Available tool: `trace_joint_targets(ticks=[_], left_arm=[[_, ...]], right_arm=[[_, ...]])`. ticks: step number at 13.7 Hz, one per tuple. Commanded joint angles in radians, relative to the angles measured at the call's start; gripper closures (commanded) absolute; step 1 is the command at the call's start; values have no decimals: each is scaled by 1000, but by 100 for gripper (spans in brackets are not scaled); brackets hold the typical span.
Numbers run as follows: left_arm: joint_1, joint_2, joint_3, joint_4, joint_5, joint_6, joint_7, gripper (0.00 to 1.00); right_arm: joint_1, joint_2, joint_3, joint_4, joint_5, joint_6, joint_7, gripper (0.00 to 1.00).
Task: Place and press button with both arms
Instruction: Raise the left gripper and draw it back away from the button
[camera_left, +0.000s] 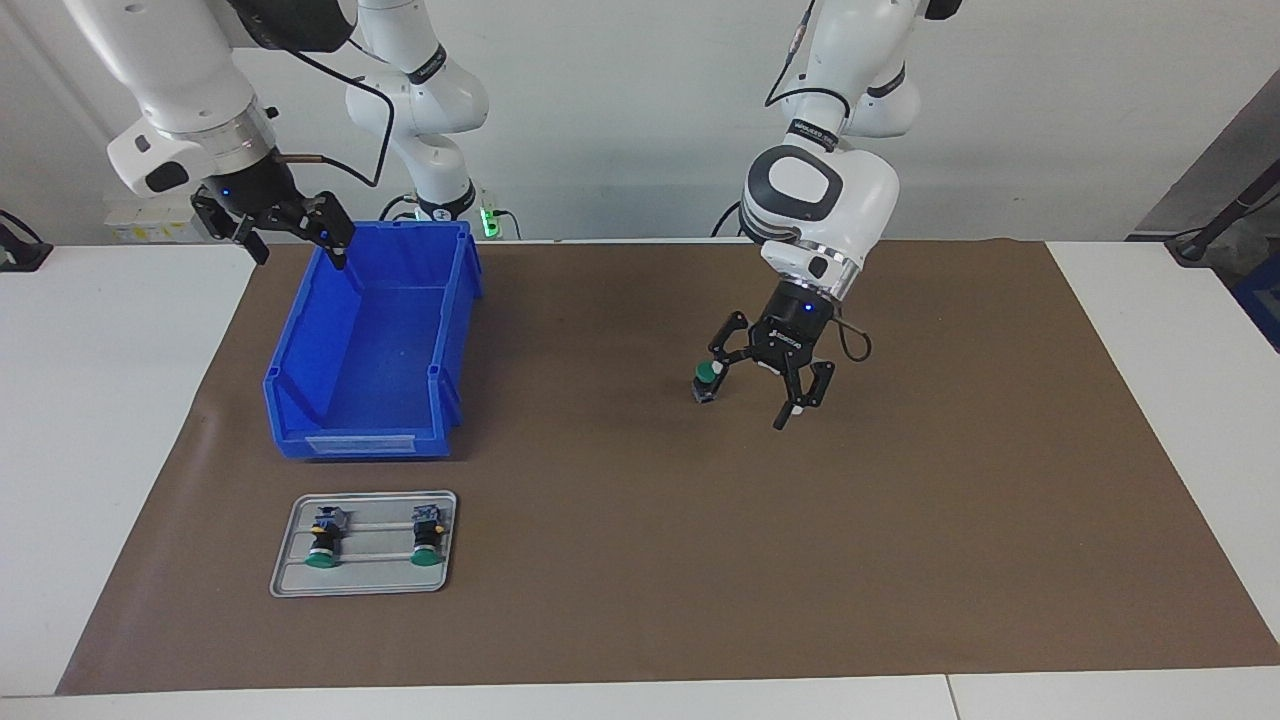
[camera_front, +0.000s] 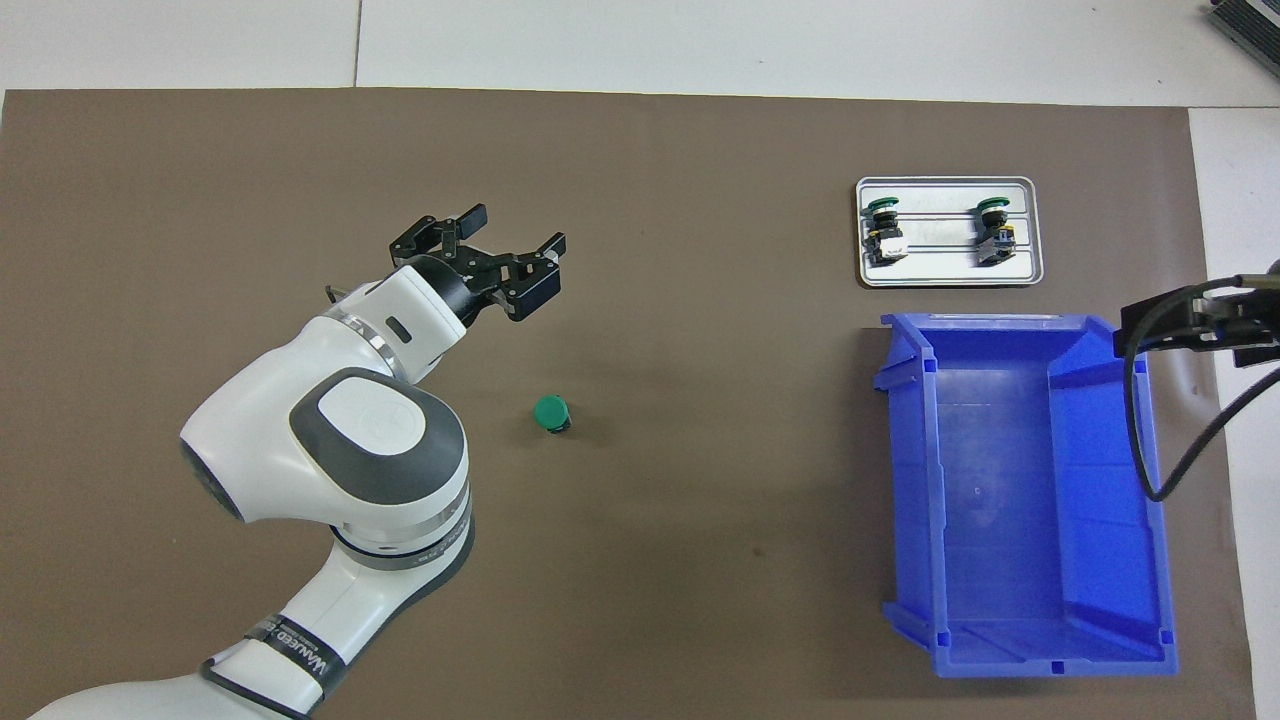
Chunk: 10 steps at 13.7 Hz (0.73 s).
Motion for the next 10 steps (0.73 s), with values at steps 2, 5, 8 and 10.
trace_joint_targets(ticks=[2,5,8,10], left_arm=[[86,-11,-1,-2,230,-94,-4,0],[165,-31,6,-2,441,-212,-4,0],[257,-57,23,12,665,-404,-7,0],[289,-62,40,44,832,-531,-7,0]], right_arm=[[-6,-18,4,-19,3,-3,-26,0],[-6,-18,4,-19,3,-3,-26,0],[-6,-18,4,-19,3,-3,-26,0],[-6,-18,4,-19,3,-3,-26,0]])
